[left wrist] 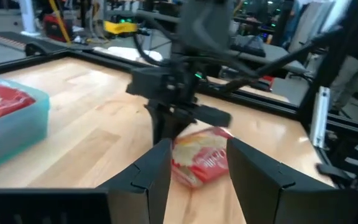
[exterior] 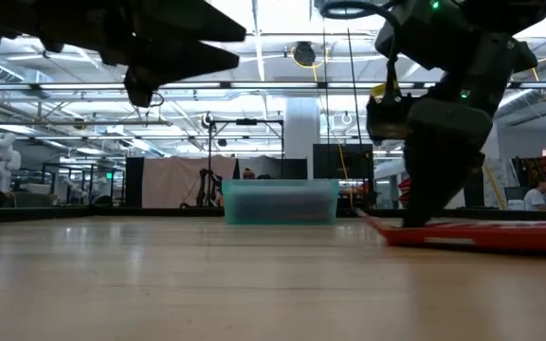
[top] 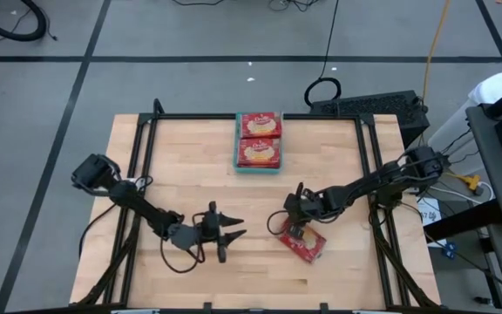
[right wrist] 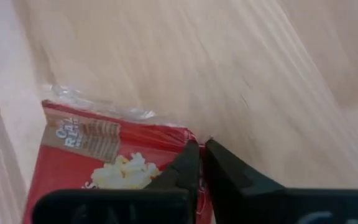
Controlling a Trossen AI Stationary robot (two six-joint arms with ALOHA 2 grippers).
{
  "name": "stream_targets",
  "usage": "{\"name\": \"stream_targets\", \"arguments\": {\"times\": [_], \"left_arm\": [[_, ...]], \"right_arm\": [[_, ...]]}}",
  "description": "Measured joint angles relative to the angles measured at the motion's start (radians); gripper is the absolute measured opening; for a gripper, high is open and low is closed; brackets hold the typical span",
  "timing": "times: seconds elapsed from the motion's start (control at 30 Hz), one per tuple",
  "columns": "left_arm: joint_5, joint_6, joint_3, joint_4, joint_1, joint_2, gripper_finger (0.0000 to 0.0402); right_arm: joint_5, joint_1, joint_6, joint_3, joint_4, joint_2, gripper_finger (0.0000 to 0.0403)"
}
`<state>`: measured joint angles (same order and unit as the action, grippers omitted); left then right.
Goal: Sort popcorn bags into baskets
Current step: Put the red popcorn bag into the blue bin
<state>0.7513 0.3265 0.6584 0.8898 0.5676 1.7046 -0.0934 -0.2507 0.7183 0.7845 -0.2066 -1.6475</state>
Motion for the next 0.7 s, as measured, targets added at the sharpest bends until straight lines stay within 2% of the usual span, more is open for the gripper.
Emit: {"name": "stream_targets", "arguments": {"times": [0.27, 0.57, 0.7], "left_arm": [[0.001, 0.105, 0.002, -0.03, -0.065, 0.005, 0.0157], [-0.002, 0.143, 0.002, -0.08, -0.124, 0.027, 0.0158], [-0.032, 0.16, 0.002, -0.062, -0.173, 0.064, 0.0183]], "right_arm": [[-0.034, 0.062, -0.191, -0.001, 0.154, 0.087, 0.0002], [-0.037, 0.141, -0.348, -0.002, 0.142, 0.189, 0.0], [-0.039, 0.163, -0.391, -0.002, 0.151, 0.232, 0.0]]}}
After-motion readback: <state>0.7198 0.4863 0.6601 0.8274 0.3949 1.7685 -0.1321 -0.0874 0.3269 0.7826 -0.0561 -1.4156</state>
